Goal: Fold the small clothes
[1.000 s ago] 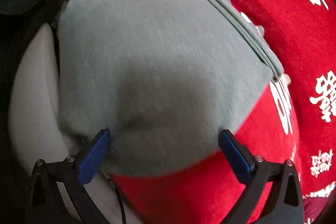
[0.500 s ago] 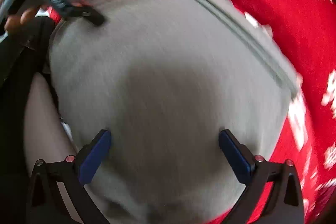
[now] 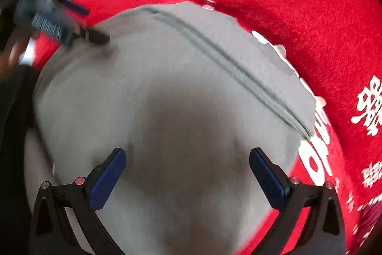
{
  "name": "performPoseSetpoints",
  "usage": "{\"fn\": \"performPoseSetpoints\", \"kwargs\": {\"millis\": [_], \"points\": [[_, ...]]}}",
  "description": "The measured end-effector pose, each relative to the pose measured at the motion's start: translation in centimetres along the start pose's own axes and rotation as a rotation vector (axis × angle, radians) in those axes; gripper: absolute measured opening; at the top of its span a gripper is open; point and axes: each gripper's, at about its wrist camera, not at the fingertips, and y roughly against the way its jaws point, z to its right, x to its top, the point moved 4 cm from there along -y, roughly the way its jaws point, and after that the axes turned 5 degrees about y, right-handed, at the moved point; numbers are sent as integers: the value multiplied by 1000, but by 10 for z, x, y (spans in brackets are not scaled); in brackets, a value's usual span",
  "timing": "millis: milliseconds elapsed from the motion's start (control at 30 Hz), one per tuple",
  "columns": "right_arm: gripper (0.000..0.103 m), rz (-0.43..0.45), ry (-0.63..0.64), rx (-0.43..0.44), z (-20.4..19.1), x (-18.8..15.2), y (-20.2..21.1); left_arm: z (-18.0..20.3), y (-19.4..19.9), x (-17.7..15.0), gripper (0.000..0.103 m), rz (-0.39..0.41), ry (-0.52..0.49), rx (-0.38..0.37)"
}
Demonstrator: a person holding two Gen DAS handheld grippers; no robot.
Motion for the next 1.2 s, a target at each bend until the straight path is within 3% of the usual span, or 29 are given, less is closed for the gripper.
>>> {"fn": "performPoseSetpoints", "kwargs": {"millis": [33, 167, 333, 467, 900, 1100, 1200], "points": [[102, -17, -35, 5, 0, 4, -9, 2, -11, 0, 103, -30, 6, 24], [102, -20, -208, 119, 25, -3, -23, -11, -14, -16, 103, -26, 73, -37], [102, 35, -145, 79, 18, -49, -4, -16, -7, -39, 103, -4, 48, -32], [102, 29, -112, 66, 24, -69, 3, -19, -5, -48, 103, -7, 59, -31], [102, -21, -62, 27, 23, -82, 5, -22, -2, -64, 103, -45, 40, -45], [102, -77, 46, 8, 14, -99, 8, -23, 2, -84, 103, -131, -92, -79], [102, -106, 159, -20, 5, -112, 11, -17, 0, -107, 103, -189, -301, -19]]}}
